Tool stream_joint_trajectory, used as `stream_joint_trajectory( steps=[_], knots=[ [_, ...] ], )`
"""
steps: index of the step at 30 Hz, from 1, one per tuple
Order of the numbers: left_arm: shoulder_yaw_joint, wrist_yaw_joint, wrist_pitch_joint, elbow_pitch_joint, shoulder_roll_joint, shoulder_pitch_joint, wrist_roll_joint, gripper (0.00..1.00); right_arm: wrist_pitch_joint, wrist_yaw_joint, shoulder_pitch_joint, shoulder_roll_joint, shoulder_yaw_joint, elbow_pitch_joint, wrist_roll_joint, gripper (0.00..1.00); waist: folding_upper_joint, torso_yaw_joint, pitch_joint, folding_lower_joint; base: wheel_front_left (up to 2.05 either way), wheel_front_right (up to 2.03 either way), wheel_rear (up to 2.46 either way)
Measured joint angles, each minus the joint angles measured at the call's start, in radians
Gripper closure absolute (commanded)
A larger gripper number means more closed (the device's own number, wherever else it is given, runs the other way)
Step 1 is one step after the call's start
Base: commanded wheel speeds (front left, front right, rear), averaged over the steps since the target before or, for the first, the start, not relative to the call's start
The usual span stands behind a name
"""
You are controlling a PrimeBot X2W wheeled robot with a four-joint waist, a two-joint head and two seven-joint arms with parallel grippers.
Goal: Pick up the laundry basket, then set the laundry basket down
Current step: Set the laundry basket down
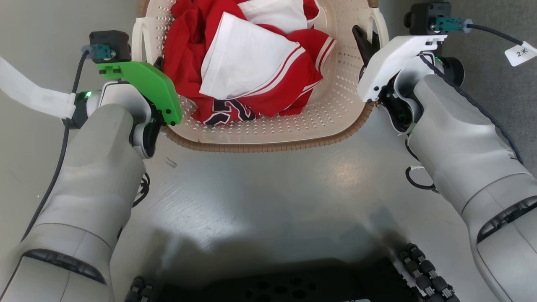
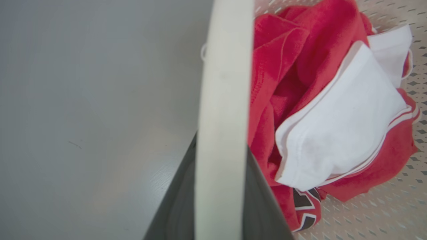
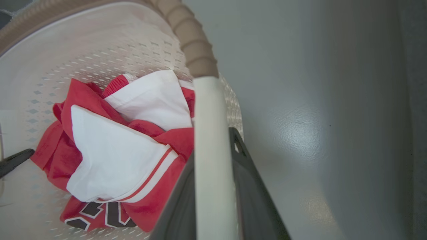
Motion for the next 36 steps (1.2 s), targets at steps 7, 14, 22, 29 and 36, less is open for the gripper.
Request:
stream_joint_trajectory(
  steps=[7, 14, 22, 29, 36],
  knots=[
    [0.000, 0.000, -0.011, 0.015, -0.004, -0.004, 0.000, 1.00, -0.017, 0.001, -0.001, 0.004, 0.002, 0.012, 0.000, 1.00, 0.0000, 0.001, 0.012, 0.0000, 0.00, 0.00, 0.00],
    [0.000, 0.000, -0.027, 0.029, -0.010, -0.012, 0.000, 1.00, -0.031, 0.002, -0.009, 0.005, 0.005, 0.020, 0.000, 1.00, 0.0000, 0.002, 0.018, 0.0000, 0.00, 0.00, 0.00],
    [0.000, -0.004, -0.036, 0.040, -0.014, -0.023, 0.000, 1.00, -0.042, 0.007, -0.018, 0.006, 0.009, 0.030, 0.001, 0.95, 0.0000, 0.003, 0.024, 0.0000, 0.00, 0.00, 0.00],
    [-0.005, -0.004, -0.043, 0.071, 0.001, -0.026, 0.008, 0.00, -0.053, 0.019, -0.028, 0.001, 0.012, 0.036, 0.002, 0.00, 0.0000, 0.002, 0.022, 0.0000, 0.00, 0.00, 0.00],
    [-0.008, -0.005, -0.044, 0.082, -0.001, -0.026, 0.008, 0.00, -0.059, 0.019, -0.034, 0.002, 0.016, 0.046, 0.002, 0.00, 0.0000, 0.001, 0.019, 0.0000, 0.00, 0.00, 0.00]
  ],
)
